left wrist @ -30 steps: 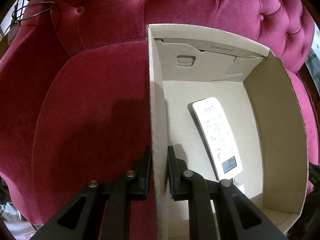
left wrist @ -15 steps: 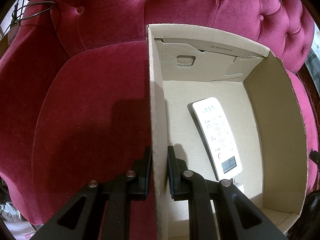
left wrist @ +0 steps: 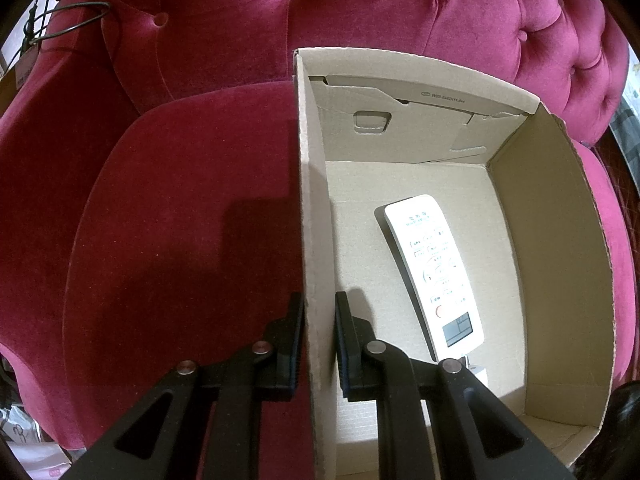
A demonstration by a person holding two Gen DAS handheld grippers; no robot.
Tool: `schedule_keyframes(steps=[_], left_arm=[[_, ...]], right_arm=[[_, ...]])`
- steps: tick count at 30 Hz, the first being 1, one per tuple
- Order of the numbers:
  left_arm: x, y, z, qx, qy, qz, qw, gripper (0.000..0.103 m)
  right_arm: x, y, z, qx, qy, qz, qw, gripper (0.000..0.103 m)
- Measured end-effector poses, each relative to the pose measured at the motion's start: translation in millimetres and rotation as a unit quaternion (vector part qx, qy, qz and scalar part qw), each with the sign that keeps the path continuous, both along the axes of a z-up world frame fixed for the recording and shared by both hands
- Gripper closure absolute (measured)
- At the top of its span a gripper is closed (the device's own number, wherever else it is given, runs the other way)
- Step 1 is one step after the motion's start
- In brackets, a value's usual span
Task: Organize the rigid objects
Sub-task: 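Lift the blue key fob with the right gripper and carry it over the box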
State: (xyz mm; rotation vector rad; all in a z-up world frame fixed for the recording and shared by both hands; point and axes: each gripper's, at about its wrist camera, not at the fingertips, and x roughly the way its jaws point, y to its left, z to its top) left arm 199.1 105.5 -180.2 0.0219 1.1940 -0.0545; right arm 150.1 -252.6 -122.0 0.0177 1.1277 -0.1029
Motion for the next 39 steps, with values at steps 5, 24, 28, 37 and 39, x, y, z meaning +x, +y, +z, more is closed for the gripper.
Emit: schedule_keyframes(steps=[5, 24, 28, 37, 39], left_arm=[[0, 0, 0, 0.000, 0.000, 0.000, 1.0000, 0.087], [0, 0, 0, -0.001, 0.000, 0.000, 1.0000, 0.087], [0, 1, 0, -0.001, 0.000, 0.001, 1.0000, 0.087], [1, 2, -1, -0.004, 0.001, 0.001, 1.0000, 0.087], [1, 3, -1, -0.004, 0.001, 0.001, 1.0000, 0.087]], right_arm=[[5, 15, 17, -0.002, -0.013, 0.014, 1.000, 0.071], [24, 81, 59, 0.000, -0.041, 0.078, 0.996, 0.071], [27, 98, 60, 0.003, -0.042, 0.097, 0.994, 0.071], [34, 136, 53, 0.011, -0.039, 0.132, 0.990, 0.071], [36, 144, 50, 0.016, -0.036, 0.138, 0.990, 0.071]])
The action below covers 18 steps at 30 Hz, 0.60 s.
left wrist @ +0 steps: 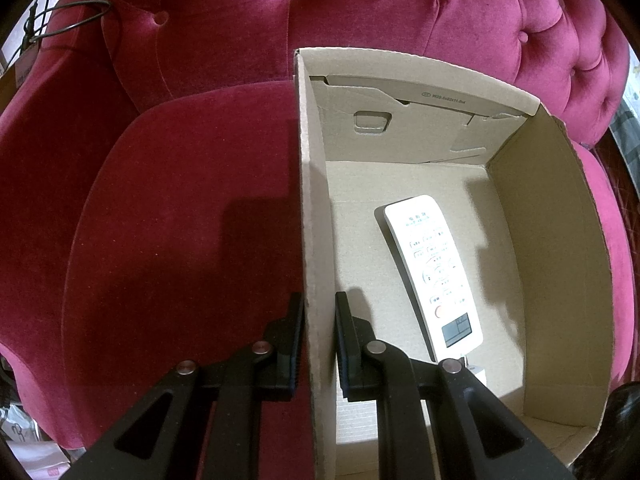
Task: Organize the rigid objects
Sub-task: 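Lift the blue key fob with the right gripper and carry it over the box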
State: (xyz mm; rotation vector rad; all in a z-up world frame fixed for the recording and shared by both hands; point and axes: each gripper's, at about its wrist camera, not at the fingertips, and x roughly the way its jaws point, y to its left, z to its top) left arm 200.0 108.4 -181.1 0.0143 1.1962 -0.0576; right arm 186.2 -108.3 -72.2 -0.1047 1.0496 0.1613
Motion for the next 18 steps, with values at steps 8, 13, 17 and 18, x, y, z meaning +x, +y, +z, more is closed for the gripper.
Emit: schedule_keyframes(steps=[8, 13, 17, 18], left_arm=[[0, 0, 0, 0.000, 0.000, 0.000, 1.0000, 0.087], [0, 1, 0, -0.002, 0.000, 0.000, 1.0000, 0.087], [0, 2, 1, -0.003, 0.001, 0.000, 1.0000, 0.087], [0, 2, 1, -0.003, 0.001, 0.000, 1.0000, 0.087]], right_arm=[[5, 28, -16, 0.006, 0.013, 0.025, 1.000, 0.071], [8, 45, -31, 0.006, 0.027, 0.036, 0.999, 0.071], [11, 54, -44, 0.006, 0.038, 0.040, 0.998, 0.071], [12, 57, -48, 0.005, 0.043, 0.041, 0.998, 0.071]])
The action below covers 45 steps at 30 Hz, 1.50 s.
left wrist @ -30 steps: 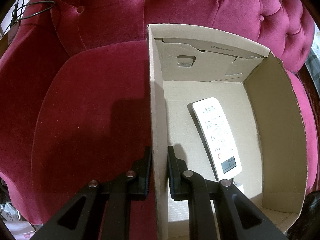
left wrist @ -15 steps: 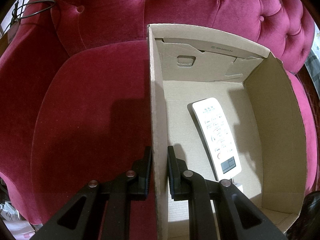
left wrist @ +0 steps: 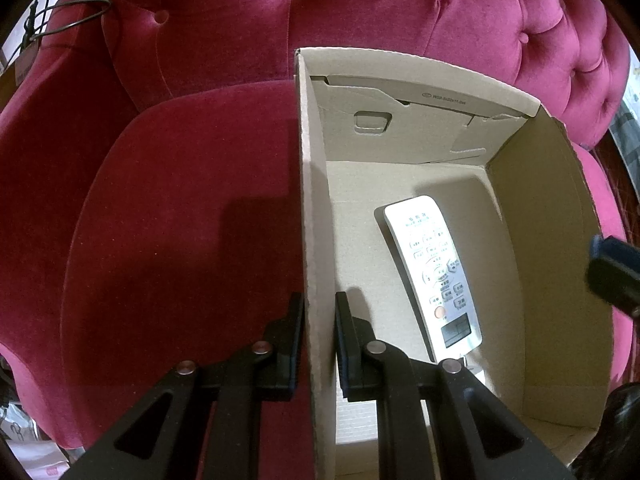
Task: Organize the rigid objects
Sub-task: 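Lift the blue key fob with the right gripper and carry it over the box, then lower the key fob beside the remote and open the right gripper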
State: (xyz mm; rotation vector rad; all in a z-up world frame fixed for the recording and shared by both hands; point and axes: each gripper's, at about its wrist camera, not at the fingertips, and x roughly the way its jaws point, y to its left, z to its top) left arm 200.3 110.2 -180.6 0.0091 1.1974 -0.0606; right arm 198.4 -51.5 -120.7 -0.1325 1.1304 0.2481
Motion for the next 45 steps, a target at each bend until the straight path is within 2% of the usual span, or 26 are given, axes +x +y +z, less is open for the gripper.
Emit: schedule_keyframes(steps=[13, 21, 36, 45], left_arm=[[0, 0, 0, 0.001, 0.000, -0.001, 1.0000, 0.087], [0, 0, 0, 0.001, 0.000, -0.001, 1.0000, 0.087], [0, 0, 0, 0.001, 0.000, -0.001, 1.0000, 0.087], [0, 0, 0, 0.002, 0.000, -0.001, 1.0000, 0.087]], right_arm=[[8, 20, -55, -0.009, 0.064, 0.003, 0.998, 0.071], [10, 24, -79, -0.023, 0.090, 0.001, 0.996, 0.070], [13, 24, -81, -0.018, 0.098, -0.004, 0.995, 0.069], [13, 18, -72, -0.011, 0.088, -0.009, 0.996, 0.059]])
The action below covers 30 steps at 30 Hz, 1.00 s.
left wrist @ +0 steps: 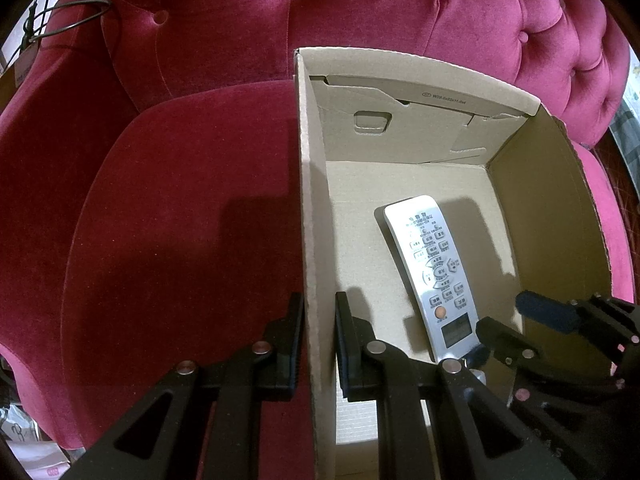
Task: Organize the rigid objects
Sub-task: 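Lower the key fob beside the remote and open the right gripper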
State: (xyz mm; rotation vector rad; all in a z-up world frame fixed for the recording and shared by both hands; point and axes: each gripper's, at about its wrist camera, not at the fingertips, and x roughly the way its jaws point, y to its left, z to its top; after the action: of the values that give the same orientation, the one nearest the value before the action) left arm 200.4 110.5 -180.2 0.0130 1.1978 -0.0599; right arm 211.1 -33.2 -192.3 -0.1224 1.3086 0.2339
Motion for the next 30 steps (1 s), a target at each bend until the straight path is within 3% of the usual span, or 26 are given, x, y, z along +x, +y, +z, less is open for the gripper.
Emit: schedule_keyframes(steps=[24, 30], left_arm=[[0, 0, 1, 0.000, 0.001, 0.000, 1.0000, 0.087], [0, 1, 1, 0.001, 0.001, 0.000, 1.0000, 0.087]], right_arm=[[-12, -25, 59, -0.006, -0.059, -0.024, 0.998, 0.031], [-15, -46, 75, 0.002, -0.072, -0.041, 0.997, 0.016]])
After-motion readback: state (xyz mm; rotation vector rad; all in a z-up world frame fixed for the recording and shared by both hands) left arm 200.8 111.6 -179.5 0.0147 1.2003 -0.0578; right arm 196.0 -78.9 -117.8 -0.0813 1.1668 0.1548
